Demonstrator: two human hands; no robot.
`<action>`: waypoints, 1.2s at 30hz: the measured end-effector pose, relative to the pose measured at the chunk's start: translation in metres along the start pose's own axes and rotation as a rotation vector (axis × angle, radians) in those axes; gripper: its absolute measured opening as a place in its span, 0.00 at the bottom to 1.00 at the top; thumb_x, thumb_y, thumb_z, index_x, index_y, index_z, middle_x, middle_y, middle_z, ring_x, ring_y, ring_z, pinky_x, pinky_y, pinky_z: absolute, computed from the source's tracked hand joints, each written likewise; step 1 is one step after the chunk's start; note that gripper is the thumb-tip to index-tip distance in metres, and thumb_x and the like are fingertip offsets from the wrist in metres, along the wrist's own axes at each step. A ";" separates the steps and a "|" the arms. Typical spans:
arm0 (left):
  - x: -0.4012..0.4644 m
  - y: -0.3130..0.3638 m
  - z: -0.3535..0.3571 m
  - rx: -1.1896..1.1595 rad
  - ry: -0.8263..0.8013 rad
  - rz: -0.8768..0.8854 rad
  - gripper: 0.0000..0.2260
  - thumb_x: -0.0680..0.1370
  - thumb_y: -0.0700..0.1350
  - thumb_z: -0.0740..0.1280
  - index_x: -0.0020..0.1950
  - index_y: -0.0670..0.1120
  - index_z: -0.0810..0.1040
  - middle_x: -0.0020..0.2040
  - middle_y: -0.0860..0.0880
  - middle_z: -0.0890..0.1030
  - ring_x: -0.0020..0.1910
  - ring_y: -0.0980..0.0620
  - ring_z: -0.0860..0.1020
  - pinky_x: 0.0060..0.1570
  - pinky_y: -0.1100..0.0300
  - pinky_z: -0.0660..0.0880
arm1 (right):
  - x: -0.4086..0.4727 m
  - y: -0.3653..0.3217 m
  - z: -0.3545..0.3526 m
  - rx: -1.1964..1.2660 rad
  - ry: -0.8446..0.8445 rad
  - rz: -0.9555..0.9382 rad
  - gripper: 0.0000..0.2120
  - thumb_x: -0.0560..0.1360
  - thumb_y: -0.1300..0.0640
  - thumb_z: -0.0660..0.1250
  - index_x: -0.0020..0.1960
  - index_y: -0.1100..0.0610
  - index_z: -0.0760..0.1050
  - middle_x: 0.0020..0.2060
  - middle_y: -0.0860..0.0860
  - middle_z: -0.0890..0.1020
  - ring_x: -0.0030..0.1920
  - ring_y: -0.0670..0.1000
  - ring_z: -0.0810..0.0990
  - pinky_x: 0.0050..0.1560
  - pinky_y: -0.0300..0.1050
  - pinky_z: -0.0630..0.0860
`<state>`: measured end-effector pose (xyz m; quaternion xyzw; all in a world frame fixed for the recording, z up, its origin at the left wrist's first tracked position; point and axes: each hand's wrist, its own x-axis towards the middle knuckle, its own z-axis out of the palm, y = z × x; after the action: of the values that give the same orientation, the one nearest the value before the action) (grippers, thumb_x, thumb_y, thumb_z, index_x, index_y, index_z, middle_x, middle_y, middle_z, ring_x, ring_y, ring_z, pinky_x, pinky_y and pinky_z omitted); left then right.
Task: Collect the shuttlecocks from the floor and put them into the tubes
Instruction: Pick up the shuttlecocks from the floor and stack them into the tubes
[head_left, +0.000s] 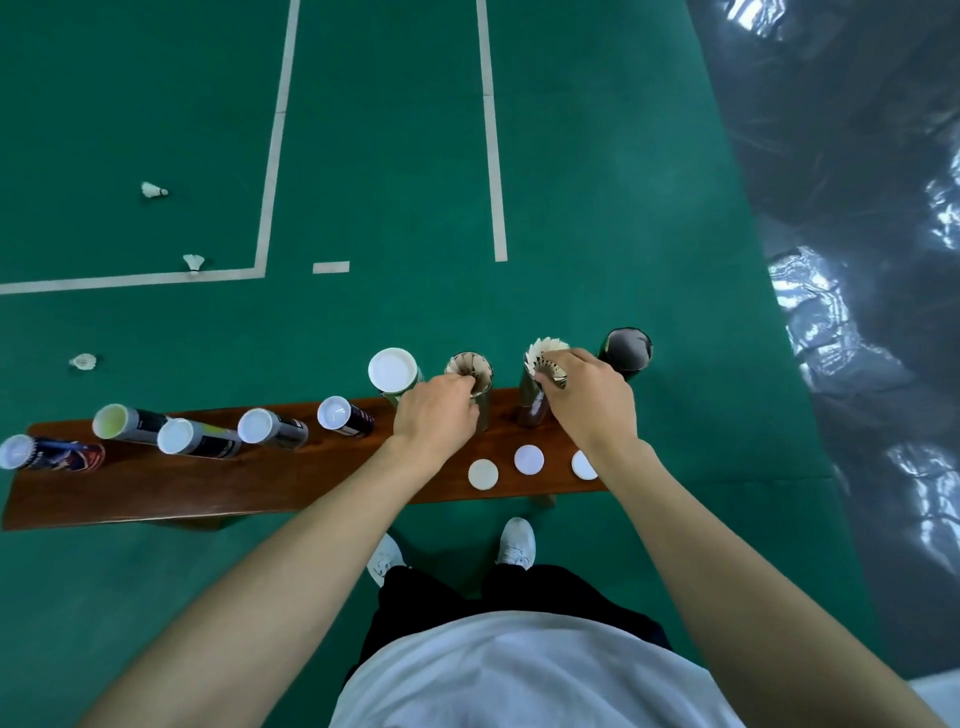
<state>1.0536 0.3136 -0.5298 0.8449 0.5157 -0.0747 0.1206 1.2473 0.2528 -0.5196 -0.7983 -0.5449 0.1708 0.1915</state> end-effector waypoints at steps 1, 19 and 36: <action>0.000 0.000 0.000 0.002 0.007 0.006 0.08 0.80 0.49 0.64 0.56 0.49 0.80 0.50 0.48 0.84 0.45 0.44 0.83 0.35 0.54 0.72 | 0.000 0.002 0.001 -0.003 -0.001 -0.004 0.13 0.81 0.47 0.68 0.63 0.50 0.82 0.60 0.46 0.83 0.51 0.53 0.83 0.43 0.49 0.81; -0.075 -0.008 0.047 -0.246 -0.160 0.039 0.11 0.79 0.49 0.62 0.56 0.56 0.82 0.54 0.56 0.84 0.47 0.48 0.83 0.46 0.50 0.81 | -0.063 -0.007 0.031 0.302 0.128 0.075 0.15 0.84 0.47 0.59 0.62 0.49 0.81 0.46 0.43 0.86 0.31 0.38 0.71 0.37 0.39 0.69; 0.021 0.004 0.315 0.086 -0.487 0.078 0.24 0.76 0.42 0.72 0.70 0.48 0.70 0.78 0.44 0.60 0.71 0.38 0.66 0.56 0.44 0.78 | -0.088 0.044 0.130 0.571 -0.112 0.448 0.11 0.84 0.48 0.62 0.66 0.44 0.74 0.39 0.42 0.86 0.30 0.38 0.75 0.34 0.31 0.66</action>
<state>1.0666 0.2412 -0.8365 0.8255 0.4349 -0.2935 0.2079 1.1894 0.1711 -0.6487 -0.8016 -0.2963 0.3972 0.3344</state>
